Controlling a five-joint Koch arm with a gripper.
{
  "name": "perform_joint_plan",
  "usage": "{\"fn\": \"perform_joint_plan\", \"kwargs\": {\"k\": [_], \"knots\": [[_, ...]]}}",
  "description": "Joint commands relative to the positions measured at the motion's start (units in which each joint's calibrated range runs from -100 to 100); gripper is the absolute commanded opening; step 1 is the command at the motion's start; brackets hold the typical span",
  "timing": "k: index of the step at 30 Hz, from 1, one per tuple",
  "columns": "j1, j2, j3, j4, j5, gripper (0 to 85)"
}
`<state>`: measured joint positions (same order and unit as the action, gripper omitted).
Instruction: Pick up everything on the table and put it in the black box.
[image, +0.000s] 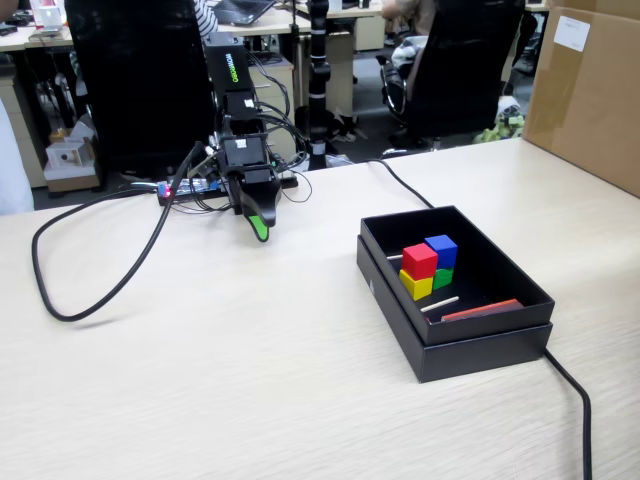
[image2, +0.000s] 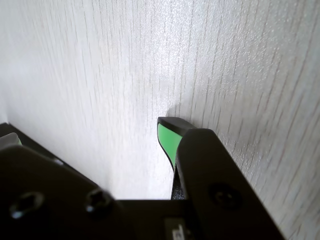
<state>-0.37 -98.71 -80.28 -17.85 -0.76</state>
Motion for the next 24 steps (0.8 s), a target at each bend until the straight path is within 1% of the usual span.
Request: {"fn": "perform_joint_plan", "kwargs": {"k": [1,3,4,6,11,15,17,19,24], "knots": [[0.0,-1.3,-1.7,9.2,-1.1,53.3],[0.0,-1.3,-5.8,13.7,-1.7,53.3],[-0.2,-1.3,-11.0,20.8,-3.1,53.3],[-0.6,-1.3,-15.8,26.8,-4.5,53.2],[-2.4,-1.3,-17.6,26.8,-4.8,53.2],[-2.6,-1.3,-17.7,21.5,-4.9,52.9],[-3.0,-1.3,-17.6,19.9,-4.4,52.1],[-3.5,-1.3,-17.5,19.9,-3.6,48.5],[-3.6,-1.3,-17.4,19.9,-3.5,48.7]]}}
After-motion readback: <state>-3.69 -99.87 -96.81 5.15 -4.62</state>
